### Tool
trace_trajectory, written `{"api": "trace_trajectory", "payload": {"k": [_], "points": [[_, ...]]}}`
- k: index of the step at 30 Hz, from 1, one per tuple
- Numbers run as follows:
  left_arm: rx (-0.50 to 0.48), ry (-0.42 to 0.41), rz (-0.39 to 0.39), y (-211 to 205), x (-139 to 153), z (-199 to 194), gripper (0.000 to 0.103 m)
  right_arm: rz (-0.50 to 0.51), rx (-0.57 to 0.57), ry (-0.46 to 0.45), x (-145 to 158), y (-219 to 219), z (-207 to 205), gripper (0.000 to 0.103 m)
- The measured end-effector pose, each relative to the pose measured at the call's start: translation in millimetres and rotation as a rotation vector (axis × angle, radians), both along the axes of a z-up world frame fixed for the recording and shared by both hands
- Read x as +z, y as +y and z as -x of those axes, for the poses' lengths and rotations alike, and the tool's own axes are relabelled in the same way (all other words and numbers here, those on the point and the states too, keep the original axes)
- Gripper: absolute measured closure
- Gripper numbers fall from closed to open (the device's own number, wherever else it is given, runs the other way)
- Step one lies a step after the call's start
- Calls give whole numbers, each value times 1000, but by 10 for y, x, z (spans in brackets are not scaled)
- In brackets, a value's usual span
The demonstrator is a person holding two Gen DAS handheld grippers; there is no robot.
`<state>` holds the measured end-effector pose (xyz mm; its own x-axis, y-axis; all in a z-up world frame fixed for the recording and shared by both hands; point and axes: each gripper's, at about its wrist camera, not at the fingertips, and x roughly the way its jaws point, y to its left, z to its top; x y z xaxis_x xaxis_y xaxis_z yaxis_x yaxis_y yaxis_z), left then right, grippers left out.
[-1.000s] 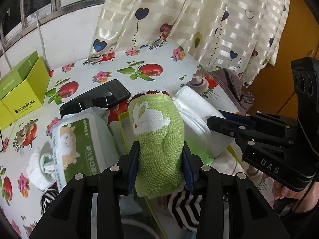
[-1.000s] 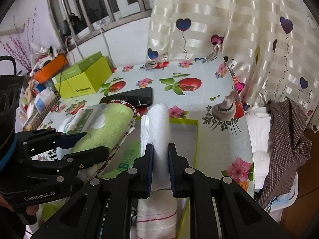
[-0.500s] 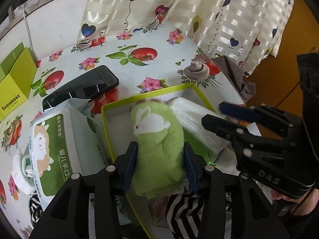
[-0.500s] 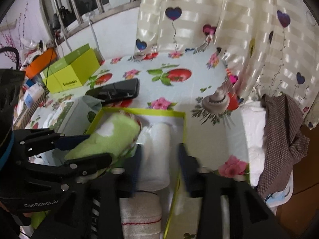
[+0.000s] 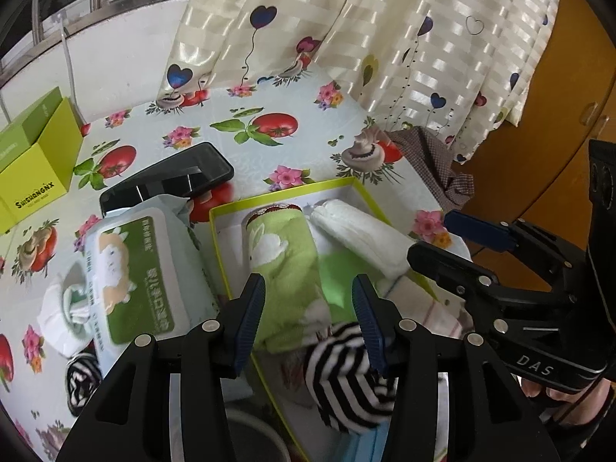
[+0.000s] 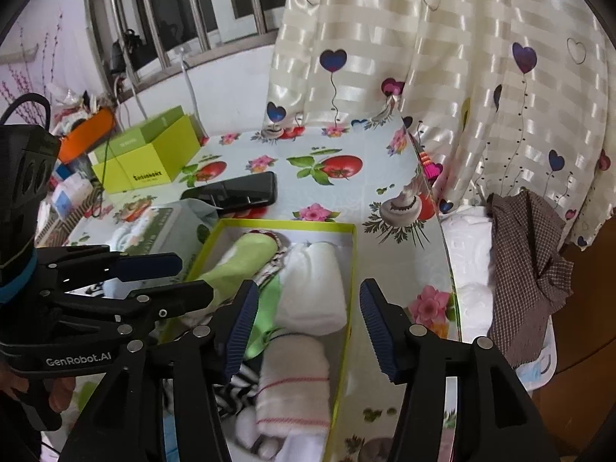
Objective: Organize soft objects
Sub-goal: 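Lower the green rabbit-print towel into the tray and open the left tool, then withdraw both tools from the tray toward the striped sock and white cloth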
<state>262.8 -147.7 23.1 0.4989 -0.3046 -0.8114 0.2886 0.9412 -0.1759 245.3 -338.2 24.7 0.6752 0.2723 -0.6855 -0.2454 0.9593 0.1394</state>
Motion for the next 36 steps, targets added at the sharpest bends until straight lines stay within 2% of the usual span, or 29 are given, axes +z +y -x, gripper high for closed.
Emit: {"api": "trace_trajectory", "payload": {"k": [15,36], "points": [[42,-87,50,347,352,609,55,32,59,-79,340,469,603,38],[157,-124,98,971,174,1490,55,72,187,-103,215,1157,1279,35]]}}
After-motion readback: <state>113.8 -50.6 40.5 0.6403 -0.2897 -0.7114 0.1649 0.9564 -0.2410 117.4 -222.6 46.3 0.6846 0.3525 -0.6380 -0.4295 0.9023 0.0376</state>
